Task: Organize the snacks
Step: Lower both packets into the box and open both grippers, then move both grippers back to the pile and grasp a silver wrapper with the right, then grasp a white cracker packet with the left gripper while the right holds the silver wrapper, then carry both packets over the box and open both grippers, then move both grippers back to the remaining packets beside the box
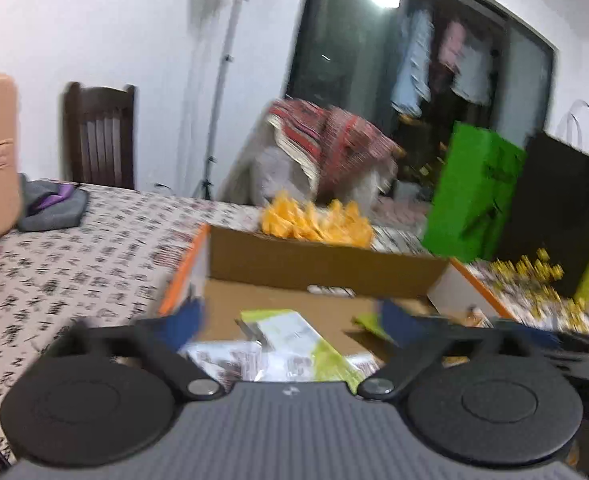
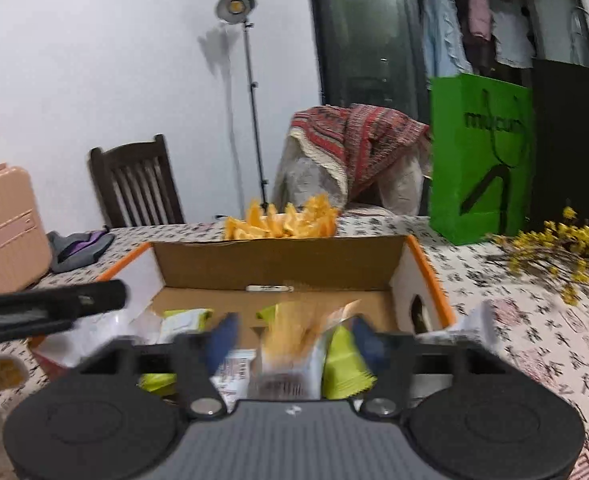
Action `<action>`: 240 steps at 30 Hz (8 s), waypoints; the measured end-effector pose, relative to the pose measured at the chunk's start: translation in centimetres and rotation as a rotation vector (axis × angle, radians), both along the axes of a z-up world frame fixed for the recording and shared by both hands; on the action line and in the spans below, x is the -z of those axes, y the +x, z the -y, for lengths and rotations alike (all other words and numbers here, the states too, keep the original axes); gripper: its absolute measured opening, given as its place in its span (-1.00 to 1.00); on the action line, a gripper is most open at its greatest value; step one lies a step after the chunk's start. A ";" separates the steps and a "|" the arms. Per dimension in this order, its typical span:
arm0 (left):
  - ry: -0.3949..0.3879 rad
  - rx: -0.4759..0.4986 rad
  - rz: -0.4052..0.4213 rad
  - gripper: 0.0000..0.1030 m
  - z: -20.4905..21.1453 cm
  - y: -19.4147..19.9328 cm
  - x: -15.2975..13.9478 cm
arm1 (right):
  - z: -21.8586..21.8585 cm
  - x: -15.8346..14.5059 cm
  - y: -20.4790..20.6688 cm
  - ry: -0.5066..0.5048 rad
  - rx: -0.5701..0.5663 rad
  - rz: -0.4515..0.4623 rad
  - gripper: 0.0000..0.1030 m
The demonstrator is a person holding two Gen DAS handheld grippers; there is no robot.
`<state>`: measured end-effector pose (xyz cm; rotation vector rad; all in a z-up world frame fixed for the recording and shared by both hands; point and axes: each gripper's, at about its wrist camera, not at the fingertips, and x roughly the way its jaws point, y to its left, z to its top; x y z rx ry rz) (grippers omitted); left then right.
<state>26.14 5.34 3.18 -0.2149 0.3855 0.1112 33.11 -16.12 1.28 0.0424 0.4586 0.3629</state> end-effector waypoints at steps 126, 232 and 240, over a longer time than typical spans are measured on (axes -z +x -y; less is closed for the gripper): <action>0.097 0.015 -0.132 0.18 -3.9 -12.7 0.5 | 5.5 0.0 -14.8 0.039 0.042 0.004 -0.01; 0.044 -0.114 -0.022 1.00 -3.0 -13.9 -2.2 | 2.3 -2.6 -12.9 0.081 0.011 0.008 1.00; 0.030 -0.092 -0.087 1.00 -4.3 -14.7 0.9 | 2.3 -0.5 -13.4 0.057 0.003 -0.076 1.00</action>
